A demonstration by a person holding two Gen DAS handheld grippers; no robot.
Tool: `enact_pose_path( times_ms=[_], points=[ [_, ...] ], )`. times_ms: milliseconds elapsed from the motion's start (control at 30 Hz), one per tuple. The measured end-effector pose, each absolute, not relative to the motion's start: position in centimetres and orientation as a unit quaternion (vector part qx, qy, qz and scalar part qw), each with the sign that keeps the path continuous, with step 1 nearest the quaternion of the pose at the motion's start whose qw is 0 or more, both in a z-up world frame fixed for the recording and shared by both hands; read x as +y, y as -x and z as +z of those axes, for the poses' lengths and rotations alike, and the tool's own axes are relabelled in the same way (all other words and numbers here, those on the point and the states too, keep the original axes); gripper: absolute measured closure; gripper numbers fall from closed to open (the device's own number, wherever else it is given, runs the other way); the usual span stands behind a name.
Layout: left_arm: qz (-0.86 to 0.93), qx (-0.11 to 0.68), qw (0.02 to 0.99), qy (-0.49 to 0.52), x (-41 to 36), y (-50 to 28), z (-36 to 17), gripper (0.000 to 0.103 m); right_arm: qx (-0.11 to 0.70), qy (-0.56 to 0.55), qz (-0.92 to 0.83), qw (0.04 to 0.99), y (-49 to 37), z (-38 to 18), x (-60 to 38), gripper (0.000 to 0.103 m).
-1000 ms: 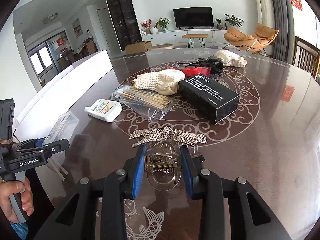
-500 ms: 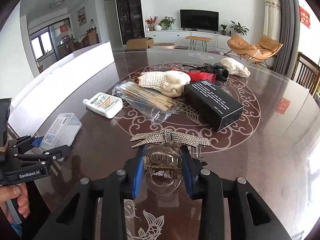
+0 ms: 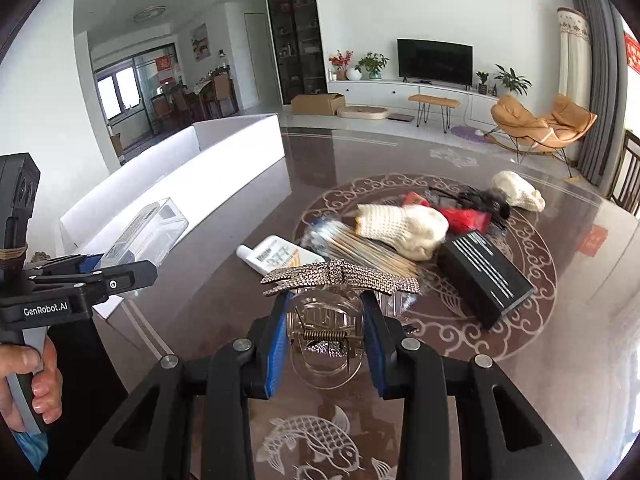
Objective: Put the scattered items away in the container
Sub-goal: 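Carry the clear box with the left tool while the right tool carries the bow clip to the cardboard container, then open the left tool to drop the clear box while the right tool releases the bow clip into the container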
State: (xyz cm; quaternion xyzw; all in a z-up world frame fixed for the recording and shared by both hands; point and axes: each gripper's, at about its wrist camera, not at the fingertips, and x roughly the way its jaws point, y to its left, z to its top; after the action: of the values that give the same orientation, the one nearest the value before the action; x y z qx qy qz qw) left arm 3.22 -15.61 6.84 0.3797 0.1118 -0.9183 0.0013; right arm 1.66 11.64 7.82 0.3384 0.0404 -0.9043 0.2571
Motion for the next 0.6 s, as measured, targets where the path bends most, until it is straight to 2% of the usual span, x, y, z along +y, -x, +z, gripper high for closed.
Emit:
enact_pose_path(
  times_ms=[133,267,400,533,600],
  points=[
    [-0.921,0.118,0.067,-0.365,-24.1,-3.8,9.9,0.037,0.048,-0.302,-0.891,0.336,-0.5,12.5,3.1,0.069],
    [-0.903,0.143,0.132,-0.384,-33.0,-3.2,9.7,0.037,0.061,-0.284,-0.866,0.407,1.2,15.1,-7.5,0.069],
    [-0.879,0.164,0.168,-0.415,-39.1,-1.5,7.7,0.037,0.097,-0.291,-0.841,0.445,2.5,14.6,-17.0,0.069],
    [-0.853,0.167,0.191,-0.456,-42.1,0.1,5.5,0.037,0.129,-0.316,-0.827,0.447,3.8,12.1,-22.5,0.068],
    [-0.842,0.158,0.207,-0.473,-42.8,0.6,4.6,0.036,0.141,-0.339,-0.823,0.433,4.8,10.7,-24.2,0.063]
  ],
)
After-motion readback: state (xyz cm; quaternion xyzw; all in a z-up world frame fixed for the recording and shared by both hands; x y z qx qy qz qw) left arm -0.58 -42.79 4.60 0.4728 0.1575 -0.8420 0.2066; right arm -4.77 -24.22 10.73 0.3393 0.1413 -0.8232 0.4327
